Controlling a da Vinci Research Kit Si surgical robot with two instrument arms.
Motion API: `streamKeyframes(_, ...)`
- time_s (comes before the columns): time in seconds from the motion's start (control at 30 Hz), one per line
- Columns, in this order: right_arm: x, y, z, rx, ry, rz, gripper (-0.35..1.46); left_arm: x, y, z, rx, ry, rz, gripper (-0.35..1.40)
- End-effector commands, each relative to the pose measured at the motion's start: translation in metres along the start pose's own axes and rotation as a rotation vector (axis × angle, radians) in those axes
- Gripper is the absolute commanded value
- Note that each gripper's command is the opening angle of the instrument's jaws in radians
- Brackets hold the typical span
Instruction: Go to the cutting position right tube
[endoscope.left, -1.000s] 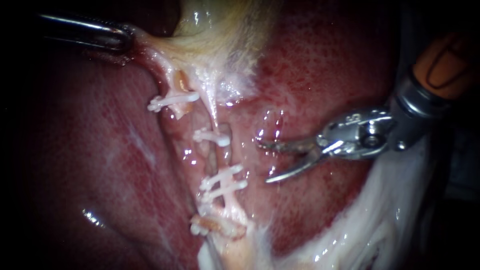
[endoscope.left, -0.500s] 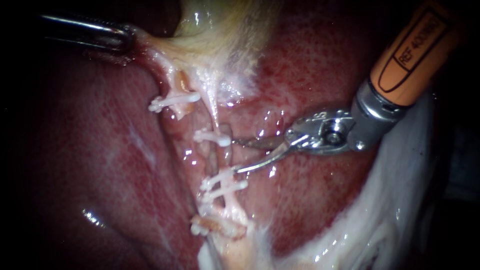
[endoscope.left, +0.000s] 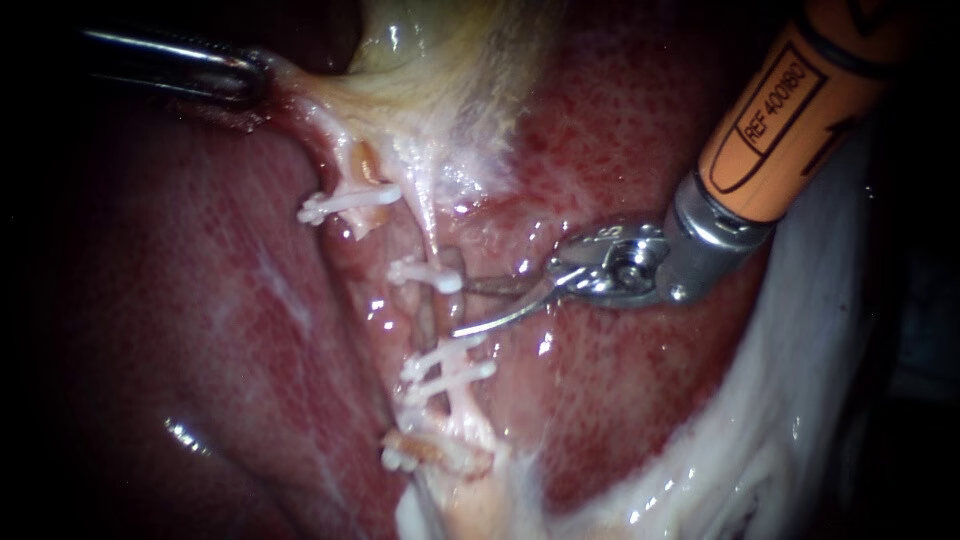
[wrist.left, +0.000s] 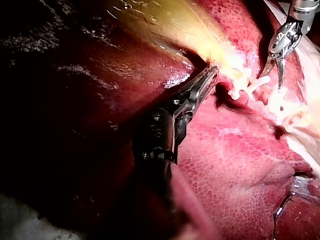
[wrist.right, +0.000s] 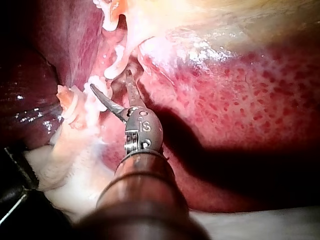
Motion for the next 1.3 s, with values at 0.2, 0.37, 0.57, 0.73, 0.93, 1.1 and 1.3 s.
streamKeyframes(0.2,0.0002,0.0001,0.0004,0.048,0.024,0.005,1.41,0.0,0.0,0.0,0.0,0.0,0.0,-0.35)
streamKeyframes(0.37,0.0005,-0.0002,0.0008,0.093,0.042,0.002,1.41,0.0,0.0,0.0,0.0,0.0,0.0,-0.35)
streamKeyframes(0.57,0.0009,-0.0009,0.0017,0.142,0.05,-0.003,1.41,0.0,0.0,0.0,0.0,0.0,0.0,-0.35)
streamKeyframes(0.73,0.0011,-0.0012,0.0022,0.177,0.075,-0.009,1.41,0.0,0.0,0.0,0.0,0.0,0.0,-0.35)
streamKeyframes(0.93,0.0015,-0.0012,0.0026,0.231,0.101,-0.015,1.41,0.0,0.0,0.0,0.0,0.0,0.0,-0.35)
streamKeyframes(1.1,0.0019,-0.0012,0.0032,0.256,0.127,-0.017,1.4,0.0,0.0,0.0,0.0,0.0,0.0,-0.35)
streamKeyframes(1.3,0.0026,-0.0009,0.0039,0.273,0.147,-0.018,1.4,0.0,0.0,0.0,0.0,0.0,0.0,-0.35)
